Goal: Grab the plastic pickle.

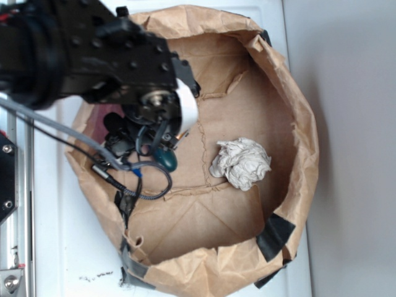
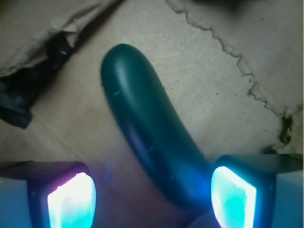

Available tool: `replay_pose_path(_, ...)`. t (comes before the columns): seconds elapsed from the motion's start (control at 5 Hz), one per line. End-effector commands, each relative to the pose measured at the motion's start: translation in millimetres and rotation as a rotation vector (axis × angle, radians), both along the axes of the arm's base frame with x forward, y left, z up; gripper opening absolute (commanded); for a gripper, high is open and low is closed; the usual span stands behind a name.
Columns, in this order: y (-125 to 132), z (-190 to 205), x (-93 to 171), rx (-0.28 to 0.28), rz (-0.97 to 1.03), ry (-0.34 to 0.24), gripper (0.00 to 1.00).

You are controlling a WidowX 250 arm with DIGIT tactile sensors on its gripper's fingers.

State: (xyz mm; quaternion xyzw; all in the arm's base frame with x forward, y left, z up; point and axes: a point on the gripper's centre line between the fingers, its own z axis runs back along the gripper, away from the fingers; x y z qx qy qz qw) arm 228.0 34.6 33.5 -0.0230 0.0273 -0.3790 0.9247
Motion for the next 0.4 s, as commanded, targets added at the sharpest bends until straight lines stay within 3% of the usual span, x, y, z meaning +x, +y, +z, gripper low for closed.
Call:
replay_pose_path(0.0,-4.3,1.1,33.1,-0.002,-0.031,-0.023,1.00)
replay_pose_path(0.2,-16.6,-8.3,22.3,0.014,-0.010,-0.013,1.00)
